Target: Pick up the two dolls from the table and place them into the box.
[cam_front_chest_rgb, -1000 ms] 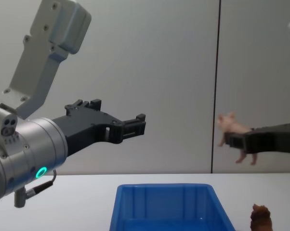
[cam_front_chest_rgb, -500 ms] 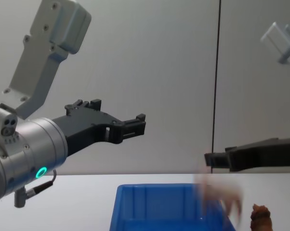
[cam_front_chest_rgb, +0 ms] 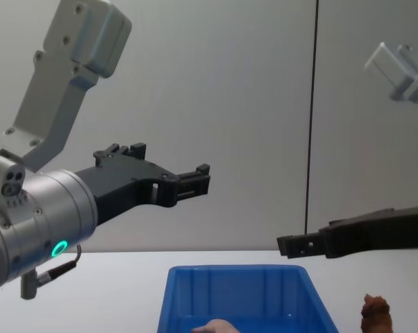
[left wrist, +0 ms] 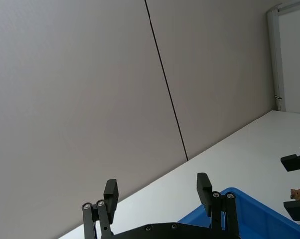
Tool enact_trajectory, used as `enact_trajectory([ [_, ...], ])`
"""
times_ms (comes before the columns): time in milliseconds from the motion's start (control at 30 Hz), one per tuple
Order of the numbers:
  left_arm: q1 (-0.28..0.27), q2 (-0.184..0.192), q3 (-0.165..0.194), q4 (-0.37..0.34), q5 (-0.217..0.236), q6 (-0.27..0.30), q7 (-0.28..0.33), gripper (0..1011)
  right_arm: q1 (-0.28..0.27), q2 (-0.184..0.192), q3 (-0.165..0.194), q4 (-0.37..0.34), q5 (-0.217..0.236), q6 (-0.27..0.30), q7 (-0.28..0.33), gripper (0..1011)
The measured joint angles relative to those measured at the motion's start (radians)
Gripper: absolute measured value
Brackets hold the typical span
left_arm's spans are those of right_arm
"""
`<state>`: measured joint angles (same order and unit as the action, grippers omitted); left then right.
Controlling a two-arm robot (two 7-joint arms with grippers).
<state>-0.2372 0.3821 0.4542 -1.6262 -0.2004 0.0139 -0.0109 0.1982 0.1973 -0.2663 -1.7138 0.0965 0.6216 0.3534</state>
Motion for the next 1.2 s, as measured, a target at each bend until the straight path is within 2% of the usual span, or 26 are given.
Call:
enact_trajectory([
  [100,0.000,0.000,0.000,0.000,0.000,0.000,0.000,1001,0.001,0.000,0.001,0.000,0.000,-0.002,0.000,998],
  [300,0.000,0.000,0.000,0.000,0.000,0.000,0.000,1001,0.001,0.002,0.011,-0.006,0.014,-0.027,-0.019,1001],
  [567,0.000,0.000,0.000,0.000,0.000,0.000,0.000,1001,-0.014,0.013,0.040,-0.031,0.063,-0.048,-0.083,1001],
  [767,0.000,0.000,0.000,0.000,0.000,0.000,0.000,1001,-0.044,0.027,0.066,-0.060,0.116,-0.018,-0.141,1001],
  [1200,0.000,0.000,0.000,0.000,0.000,0.000,0.000,1001,-0.102,0.044,0.090,-0.096,0.188,0.091,-0.198,1001],
])
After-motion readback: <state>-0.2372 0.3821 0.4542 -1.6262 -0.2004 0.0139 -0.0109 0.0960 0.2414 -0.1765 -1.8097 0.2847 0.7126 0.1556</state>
